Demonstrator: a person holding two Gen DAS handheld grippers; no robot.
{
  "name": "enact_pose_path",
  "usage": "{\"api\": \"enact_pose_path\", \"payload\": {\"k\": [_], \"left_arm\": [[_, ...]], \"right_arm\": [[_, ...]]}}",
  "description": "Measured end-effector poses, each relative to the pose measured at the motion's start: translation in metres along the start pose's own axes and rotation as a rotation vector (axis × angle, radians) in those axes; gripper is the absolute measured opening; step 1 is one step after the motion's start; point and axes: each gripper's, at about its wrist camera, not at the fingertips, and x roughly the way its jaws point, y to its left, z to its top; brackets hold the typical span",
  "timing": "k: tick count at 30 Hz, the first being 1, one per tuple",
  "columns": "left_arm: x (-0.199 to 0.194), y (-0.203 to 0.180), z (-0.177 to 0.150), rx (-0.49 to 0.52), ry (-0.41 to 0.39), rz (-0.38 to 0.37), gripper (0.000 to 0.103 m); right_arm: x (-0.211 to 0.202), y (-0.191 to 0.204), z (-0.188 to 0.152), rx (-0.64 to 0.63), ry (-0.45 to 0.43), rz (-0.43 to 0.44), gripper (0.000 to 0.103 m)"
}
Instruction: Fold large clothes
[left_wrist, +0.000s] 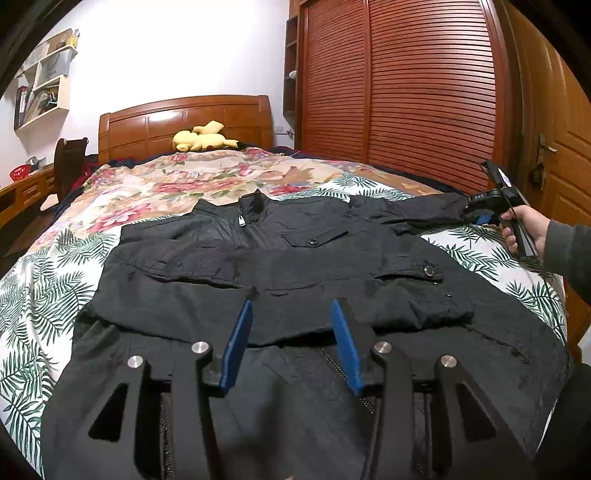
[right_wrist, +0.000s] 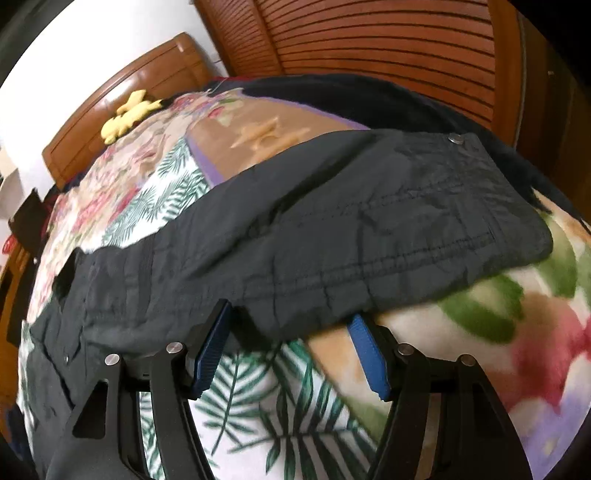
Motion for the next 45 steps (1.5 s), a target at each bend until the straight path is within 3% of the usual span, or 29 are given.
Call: {"api": "enact_pose_path", "payload": {"k": [2, 3, 4, 7, 15, 27, 34, 41, 45], "left_arm": [[0.0, 0.001, 0.0, -0.006, 0.004, 0.002, 0.044], [0.001, 0.002, 0.0, -0.009, 0.004, 0.001, 0.044], [0.0, 0.002, 0.0, -0.011, 0.005, 0.002, 0.045], [0.0, 0.003, 0.001, -0.013, 0.004, 0.001, 0.045], [-0.002, 0.002, 0.003, -0.012, 0.005, 0.007, 0.045], [-0.021, 0.013, 0.01, -0.026, 0.017, 0.005, 0.045], [-0.043, 0.021, 0.01, -0.025, -0.017, 0.004, 0.045], [-0.051, 0.037, 0.01, -0.058, -0.025, 0.023, 0.045], [-0.051, 0.042, 0.009, -0.072, -0.018, 0.038, 0.045]], "right_arm": [[0.005, -0.001, 0.005, 0.01, -0.005, -0.021, 0.054], [0.007, -0.001, 0.007, 0.007, -0.008, -0.042, 0.039], [0.007, 0.0, 0.009, -0.005, -0.015, -0.07, 0.015], [-0.005, 0.013, 0.016, -0.064, -0.048, -0.09, 0.007], [-0.082, 0.098, 0.024, -0.276, -0.207, 0.016, 0.005], [-0.156, 0.263, -0.035, -0.584, -0.249, 0.21, 0.005], [-0.149, 0.322, -0.084, -0.699, -0.192, 0.242, 0.005], [-0.148, 0.363, -0.124, -0.805, -0.167, 0.272, 0.005], [-0.147, 0.376, -0.147, -0.855, -0.162, 0.332, 0.005]]}}
